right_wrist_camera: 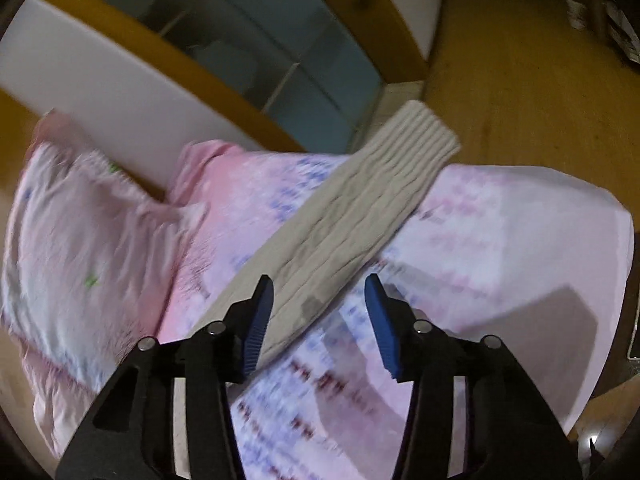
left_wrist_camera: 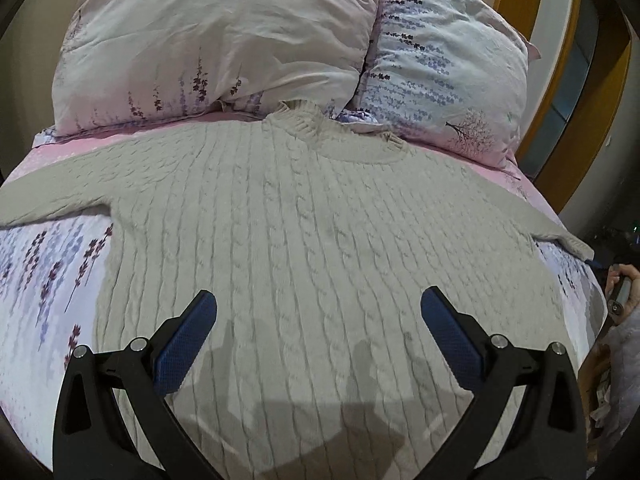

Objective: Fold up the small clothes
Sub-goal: 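Grasp a sweater sleeve cuff with the right gripper and fold it across the body, then grasp the other sleeve cuff with the left gripper and fold it across the body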

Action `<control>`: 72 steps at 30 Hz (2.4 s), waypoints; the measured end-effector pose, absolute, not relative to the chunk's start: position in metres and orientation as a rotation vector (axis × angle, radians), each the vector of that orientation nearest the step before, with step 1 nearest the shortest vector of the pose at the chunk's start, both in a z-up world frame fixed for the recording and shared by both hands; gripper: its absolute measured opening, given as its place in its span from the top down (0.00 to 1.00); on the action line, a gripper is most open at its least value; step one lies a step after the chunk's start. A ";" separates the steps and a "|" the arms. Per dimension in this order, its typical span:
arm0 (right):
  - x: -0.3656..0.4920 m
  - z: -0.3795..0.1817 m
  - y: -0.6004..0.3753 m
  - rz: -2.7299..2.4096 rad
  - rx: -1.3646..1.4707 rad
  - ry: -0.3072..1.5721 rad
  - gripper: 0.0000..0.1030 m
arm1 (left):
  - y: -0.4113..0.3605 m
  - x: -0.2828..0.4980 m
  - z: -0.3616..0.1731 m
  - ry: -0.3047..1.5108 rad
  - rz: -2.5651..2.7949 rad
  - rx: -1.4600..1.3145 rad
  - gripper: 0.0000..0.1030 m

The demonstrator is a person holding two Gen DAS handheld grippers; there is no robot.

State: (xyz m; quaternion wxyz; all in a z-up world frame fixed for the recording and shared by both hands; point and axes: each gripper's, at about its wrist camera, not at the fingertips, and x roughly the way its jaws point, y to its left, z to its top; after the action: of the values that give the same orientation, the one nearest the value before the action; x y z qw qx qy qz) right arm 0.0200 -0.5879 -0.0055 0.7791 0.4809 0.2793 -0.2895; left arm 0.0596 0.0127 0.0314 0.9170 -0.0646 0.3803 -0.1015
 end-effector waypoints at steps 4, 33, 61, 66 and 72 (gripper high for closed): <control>0.026 -0.016 -0.598 -0.658 1.079 0.604 0.61 | 0.013 0.069 0.028 0.795 -0.204 -0.133 0.01; 0.141 0.103 -0.307 0.039 0.287 0.472 0.93 | 0.074 0.093 0.030 0.685 -0.345 -0.505 0.01; 0.093 0.040 -0.316 0.146 0.517 0.664 0.48 | -0.026 0.220 -0.010 1.069 -0.487 -0.749 0.40; 0.078 0.031 -0.350 0.062 0.580 0.641 0.48 | -0.030 0.234 -0.013 1.047 -0.470 -0.781 0.82; 0.074 0.028 -0.364 -0.114 0.457 0.654 0.48 | -0.011 0.238 0.003 0.953 -0.462 -0.769 0.93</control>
State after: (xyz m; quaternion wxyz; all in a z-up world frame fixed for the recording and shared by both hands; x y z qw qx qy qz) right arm 0.0744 -0.3643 0.0276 0.9199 0.2222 0.3182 -0.0556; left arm 0.2382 -0.0108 0.0031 0.7935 -0.3575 0.4432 -0.2149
